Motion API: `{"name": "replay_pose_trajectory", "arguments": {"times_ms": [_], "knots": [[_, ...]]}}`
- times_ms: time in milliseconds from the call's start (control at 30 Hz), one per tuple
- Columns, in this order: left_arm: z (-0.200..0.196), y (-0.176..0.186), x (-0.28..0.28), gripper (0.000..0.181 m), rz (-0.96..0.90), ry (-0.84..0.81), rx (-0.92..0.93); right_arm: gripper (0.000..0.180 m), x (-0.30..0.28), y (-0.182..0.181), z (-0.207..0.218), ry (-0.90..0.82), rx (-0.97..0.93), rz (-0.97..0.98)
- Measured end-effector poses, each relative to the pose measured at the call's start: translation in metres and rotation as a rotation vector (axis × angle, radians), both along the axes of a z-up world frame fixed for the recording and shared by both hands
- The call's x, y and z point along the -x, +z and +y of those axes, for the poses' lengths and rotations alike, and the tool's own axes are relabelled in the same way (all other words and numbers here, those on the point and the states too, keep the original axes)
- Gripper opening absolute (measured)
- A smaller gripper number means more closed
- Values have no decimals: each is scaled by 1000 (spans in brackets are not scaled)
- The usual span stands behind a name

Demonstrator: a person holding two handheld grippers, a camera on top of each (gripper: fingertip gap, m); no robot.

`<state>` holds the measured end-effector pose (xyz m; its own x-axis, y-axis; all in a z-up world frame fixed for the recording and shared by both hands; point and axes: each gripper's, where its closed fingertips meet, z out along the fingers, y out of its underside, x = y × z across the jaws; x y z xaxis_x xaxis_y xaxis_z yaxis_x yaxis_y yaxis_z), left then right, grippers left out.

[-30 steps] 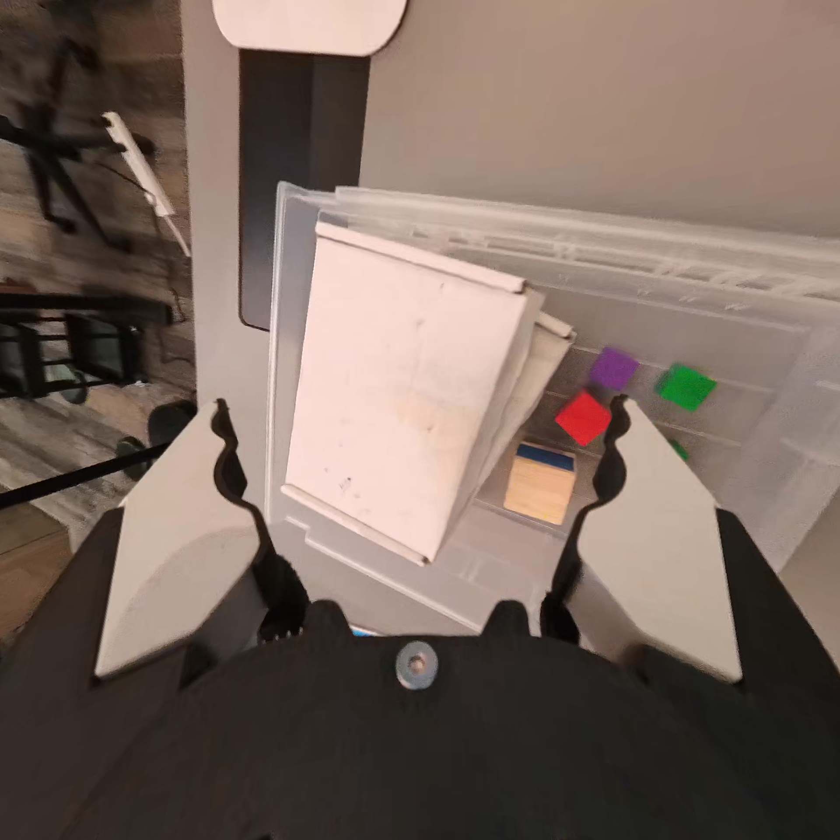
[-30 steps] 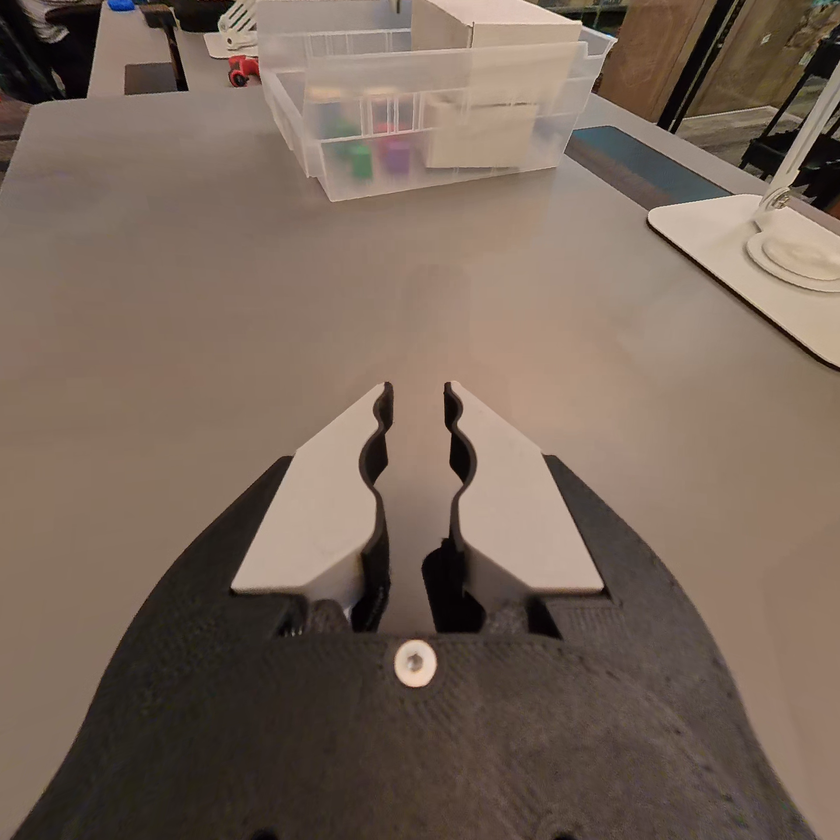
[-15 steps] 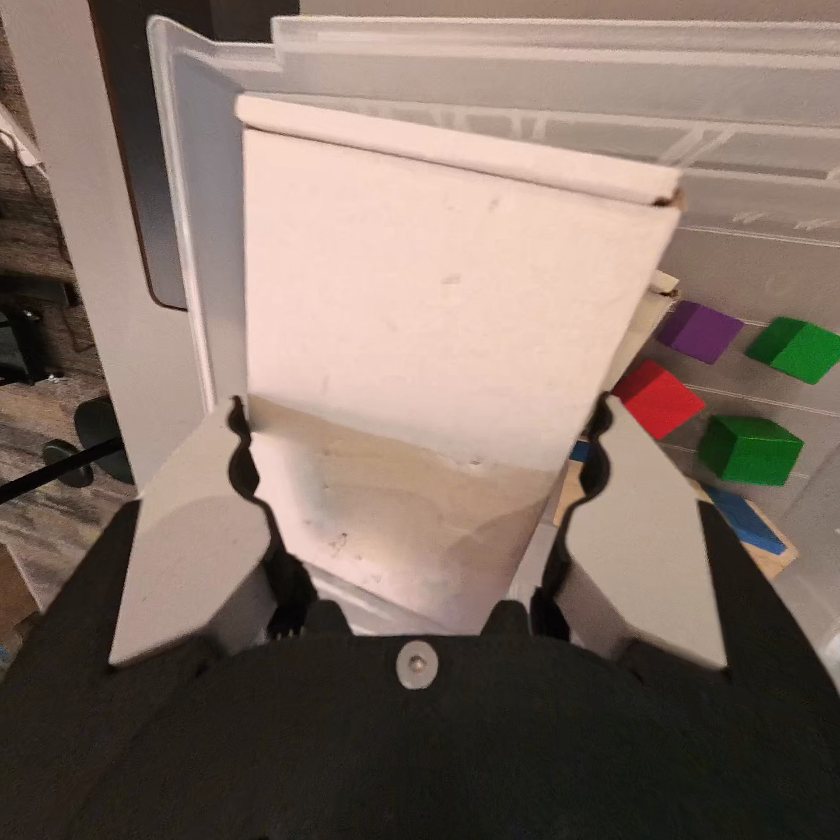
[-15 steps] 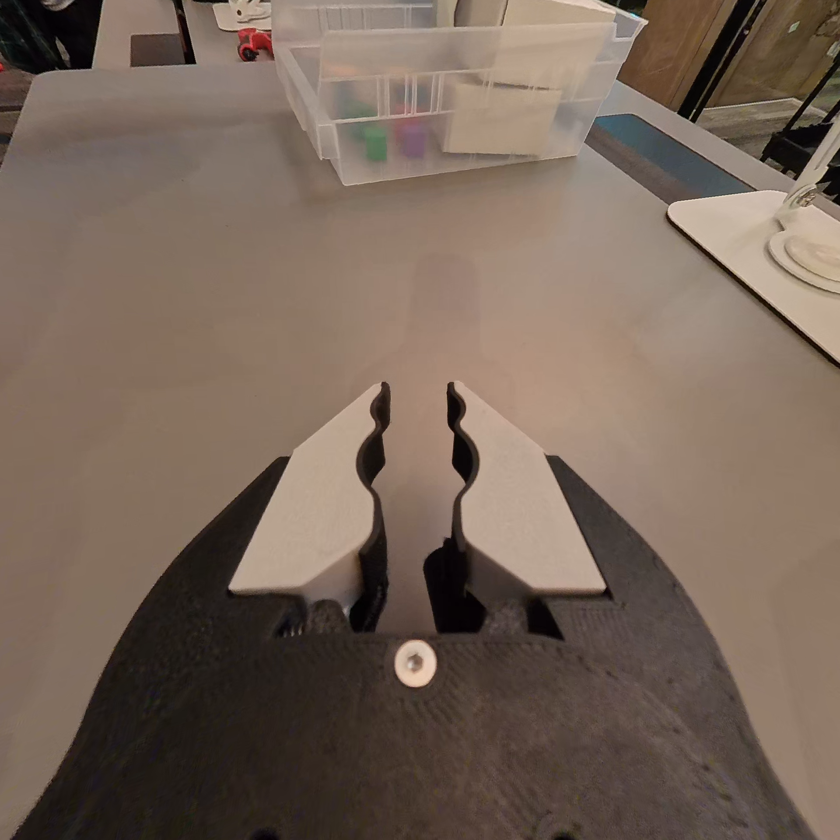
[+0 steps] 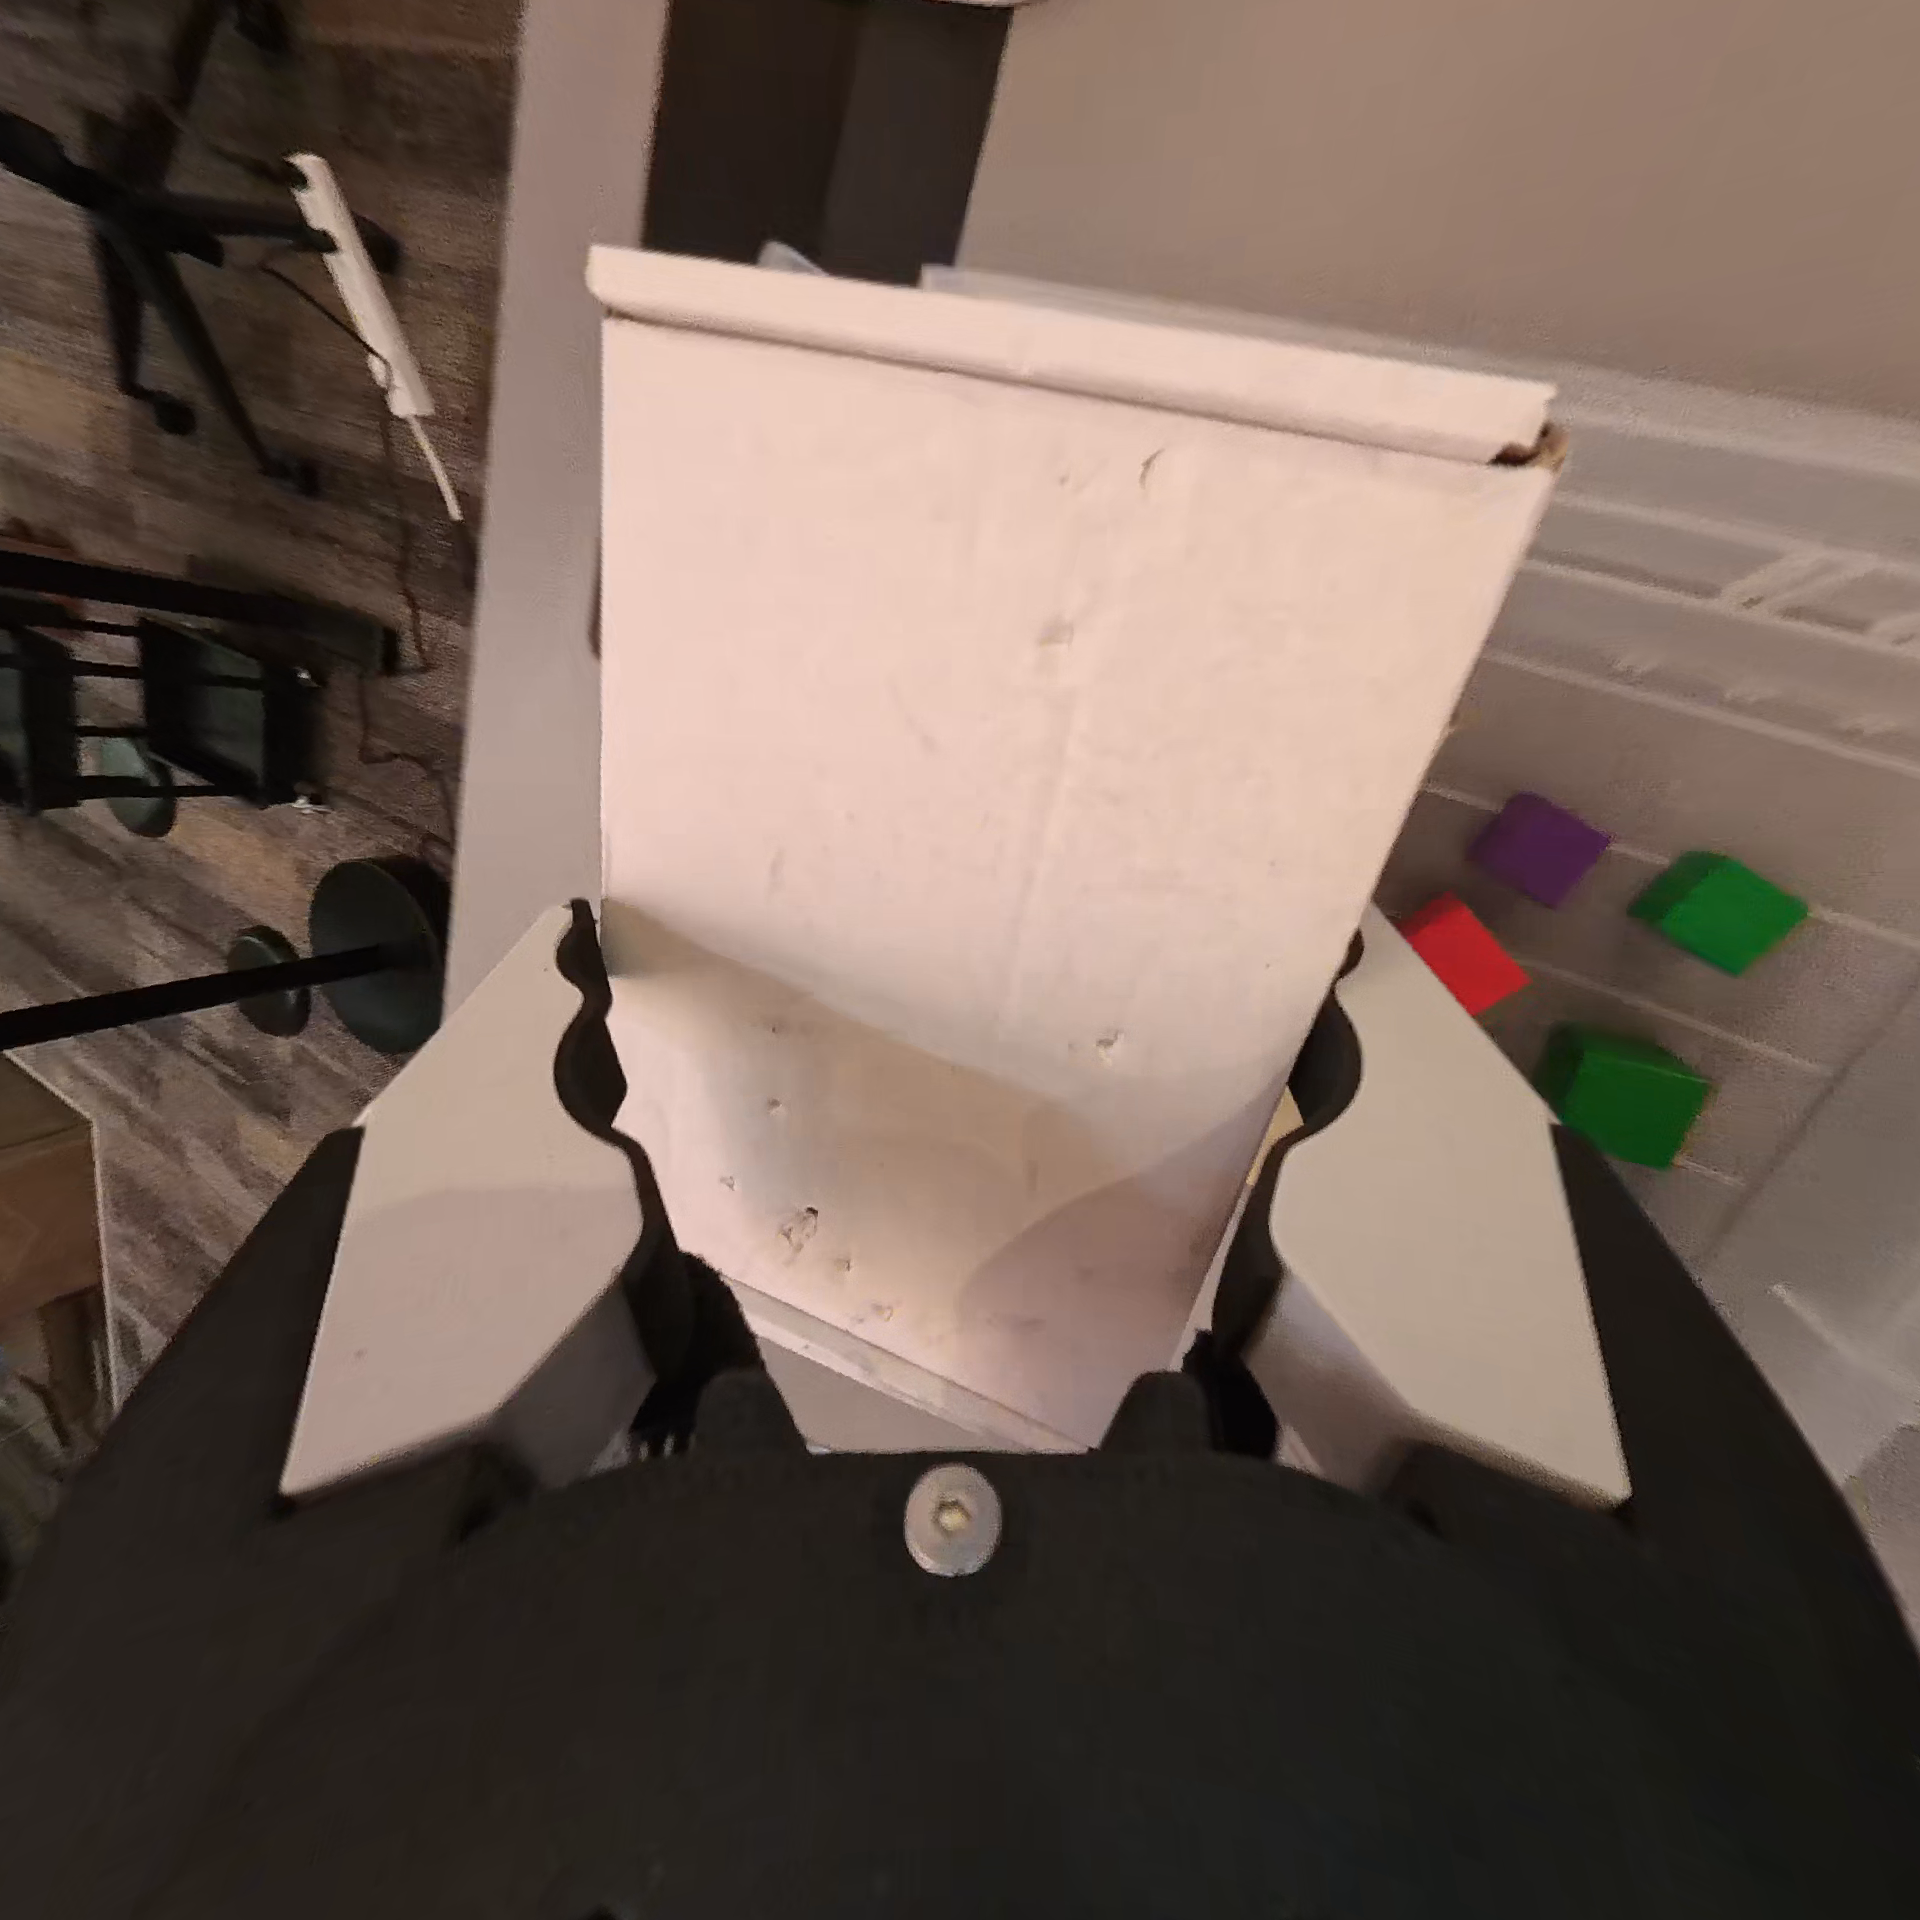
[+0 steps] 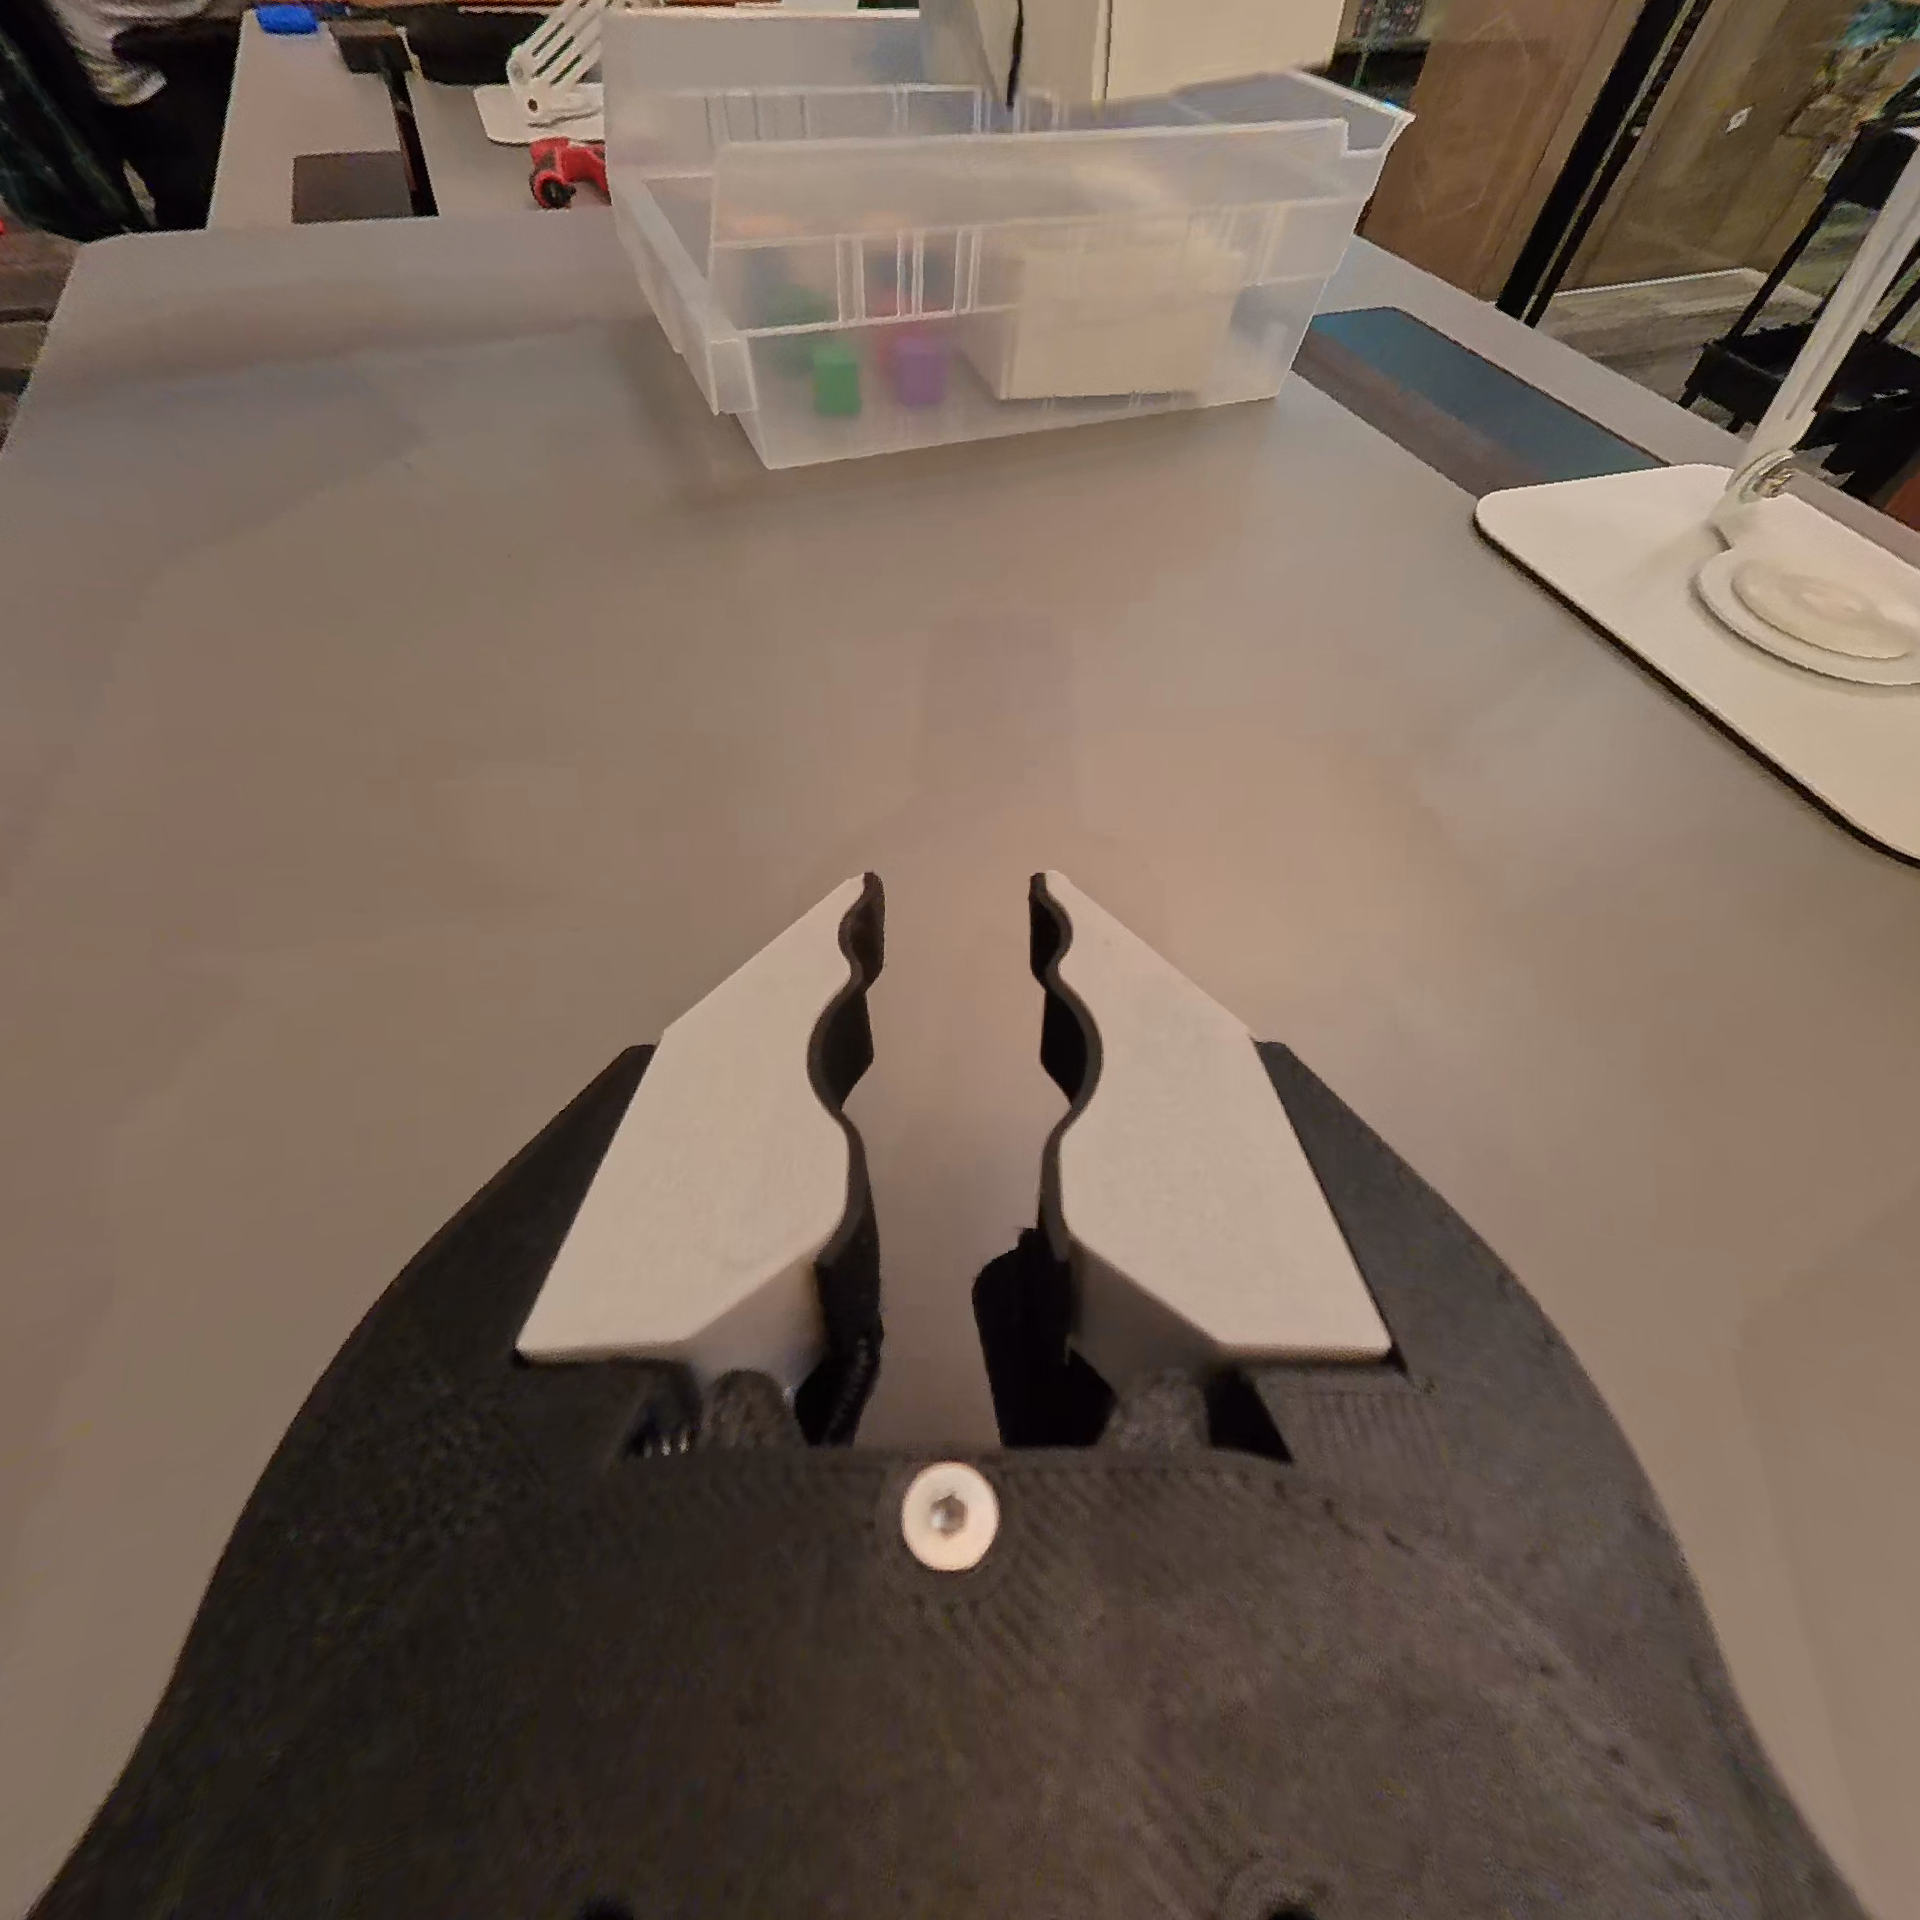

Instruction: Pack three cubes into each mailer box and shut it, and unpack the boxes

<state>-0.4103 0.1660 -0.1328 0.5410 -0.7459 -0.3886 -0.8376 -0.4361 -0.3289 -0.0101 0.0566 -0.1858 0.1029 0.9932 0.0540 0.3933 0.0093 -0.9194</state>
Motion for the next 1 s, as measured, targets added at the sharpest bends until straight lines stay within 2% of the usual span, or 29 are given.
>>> {"name": "replay_pose_trajectory", "arguments": {"times_ms": [100, 200, 333, 433, 567, 667, 700, 833, 1000], "knots": [[-8, 39, -22, 130, -17, -4, -65, 33, -1, 3, 5, -34, -36, 4], [-17, 75, -68, 130, 3, -63, -143, 41, -7, 10, 14, -89, -113, 1], [-36, 89, -157, 129, 32, -162, -154, 49, -20, 30, 28, -173, -186, 45], [-48, 73, -226, 129, 18, -231, -120, 46, -31, 47, 35, -222, -174, 107], [-57, 32, -291, 128, -77, -238, -49, 13, -40, 51, 37, -239, -196, 99], [-64, -4, -319, 128, -135, -211, 4, 9, -39, 48, 32, -217, -165, 74], [-68, -14, -328, 128, -170, -209, 29, 13, -38, 45, 30, -211, -170, 52], [-76, -51, -335, 128, -180, -147, 96, 60, -38, 39, 28, -214, -339, -41], [-82, -77, -335, 128, -162, -125, 200, 69, -20, 28, 1, -93, -632, -167]]}}
